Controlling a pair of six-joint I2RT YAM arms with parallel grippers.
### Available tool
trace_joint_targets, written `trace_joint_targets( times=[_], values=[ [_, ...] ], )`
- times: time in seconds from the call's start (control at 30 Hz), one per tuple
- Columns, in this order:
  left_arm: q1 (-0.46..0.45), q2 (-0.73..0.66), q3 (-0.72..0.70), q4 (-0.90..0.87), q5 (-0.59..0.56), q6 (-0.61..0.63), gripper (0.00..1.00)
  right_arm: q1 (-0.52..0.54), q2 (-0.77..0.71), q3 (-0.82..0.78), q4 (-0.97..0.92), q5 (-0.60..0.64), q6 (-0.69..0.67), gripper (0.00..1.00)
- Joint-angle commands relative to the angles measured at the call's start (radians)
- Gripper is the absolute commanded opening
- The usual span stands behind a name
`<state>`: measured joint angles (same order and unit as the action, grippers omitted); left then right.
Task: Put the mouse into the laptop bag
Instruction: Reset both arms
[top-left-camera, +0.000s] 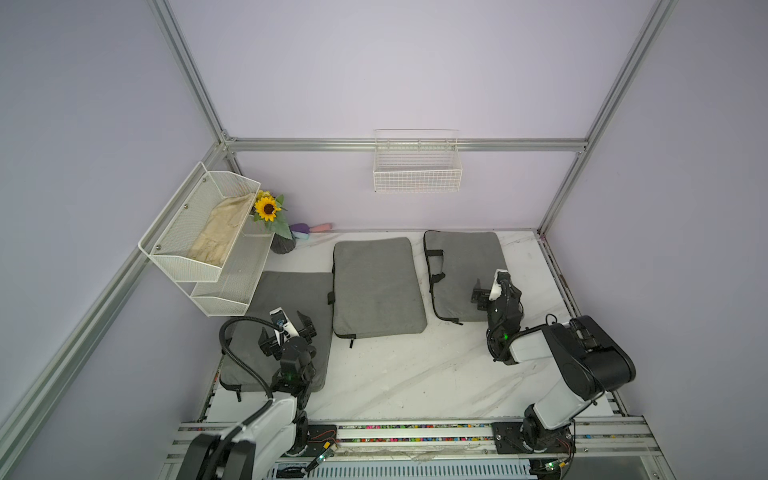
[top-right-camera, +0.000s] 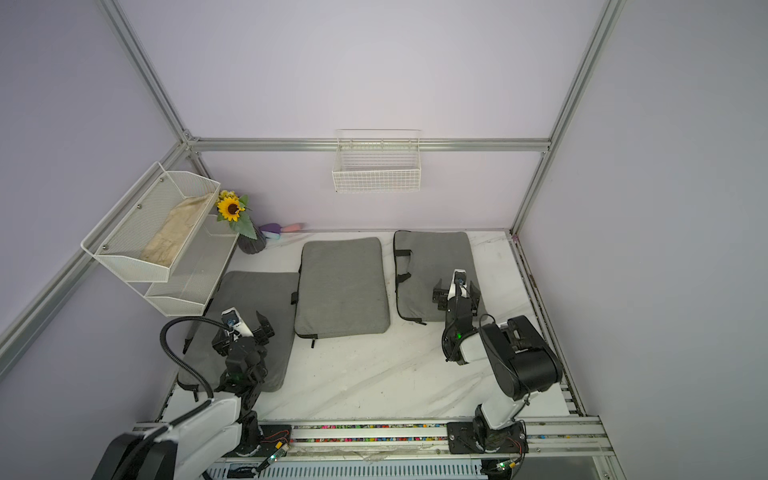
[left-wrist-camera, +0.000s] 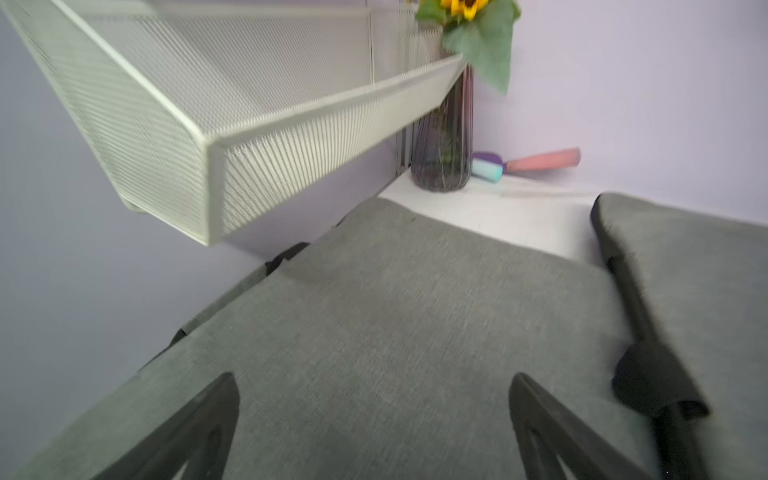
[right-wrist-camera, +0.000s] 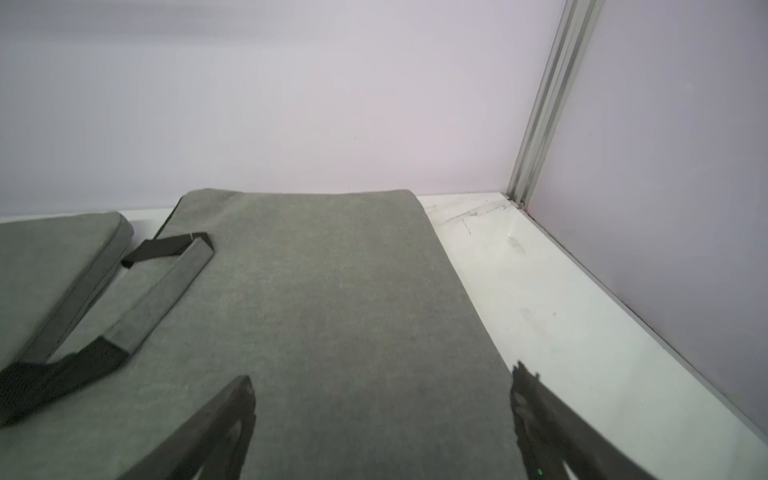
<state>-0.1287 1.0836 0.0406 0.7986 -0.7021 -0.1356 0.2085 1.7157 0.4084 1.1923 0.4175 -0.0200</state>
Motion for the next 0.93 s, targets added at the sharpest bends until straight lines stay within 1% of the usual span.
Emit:
trace_joint_targets(
  times=[0.0,0.03,0.07,0.1,0.13,0.17,0.2,0.23,0.3,0.37,0.4,0.43,0.47,0.63,0.9],
  values=[
    [0.029,0.214,0.092,0.325,0.129,0.051,1.00,-0.156,0.075,-0.010,0.188,-0.156,0.101,0.97],
    [0.047,0.292,0.112,0.371,0.163,0.058,1.00,-0.172,0.068,-0.009,0.173,-0.164,0.125,0.97],
    [0.070,0.407,0.129,0.489,0.207,0.075,1.00,-0.173,0.052,0.001,0.121,-0.167,0.132,0.97],
    [0.081,0.479,0.131,0.583,0.277,0.110,1.00,-0.173,0.058,0.018,0.101,-0.159,0.119,0.97],
    [0.090,0.515,0.134,0.583,0.369,0.125,1.00,-0.166,0.066,0.031,0.094,-0.143,0.110,0.97],
    [0.096,0.548,0.156,0.601,0.408,0.152,1.00,-0.163,0.061,0.032,0.085,-0.135,0.111,0.97],
    [0.096,0.532,0.164,0.559,0.385,0.141,1.00,-0.162,0.059,0.032,0.079,-0.134,0.113,0.97],
    [0.098,0.508,0.183,0.481,0.321,0.094,1.00,-0.161,0.060,0.033,0.084,-0.132,0.111,0.97],
    [0.130,0.478,0.270,0.276,0.337,0.044,1.00,-0.158,0.061,0.033,0.086,-0.126,0.109,0.97],
    [0.128,0.470,0.342,0.118,0.354,0.064,1.00,-0.155,0.063,0.034,0.085,-0.122,0.106,0.97],
    [0.120,0.458,0.344,0.088,0.343,0.061,1.00,-0.155,0.064,0.035,0.087,-0.121,0.106,0.97],
    [0.120,0.454,0.345,0.081,0.363,0.066,1.00,-0.153,0.063,0.035,0.084,-0.117,0.105,0.97],
    [0.118,0.459,0.348,0.079,0.349,0.065,1.00,-0.149,0.065,0.037,0.079,-0.110,0.101,0.97],
    [0.118,0.486,0.319,0.181,0.357,0.088,1.00,-0.132,0.069,0.037,0.092,-0.086,0.087,0.97],
    [0.119,0.486,0.320,0.180,0.357,0.089,1.00,-0.127,0.068,0.034,0.098,-0.086,0.081,0.97]
  ],
)
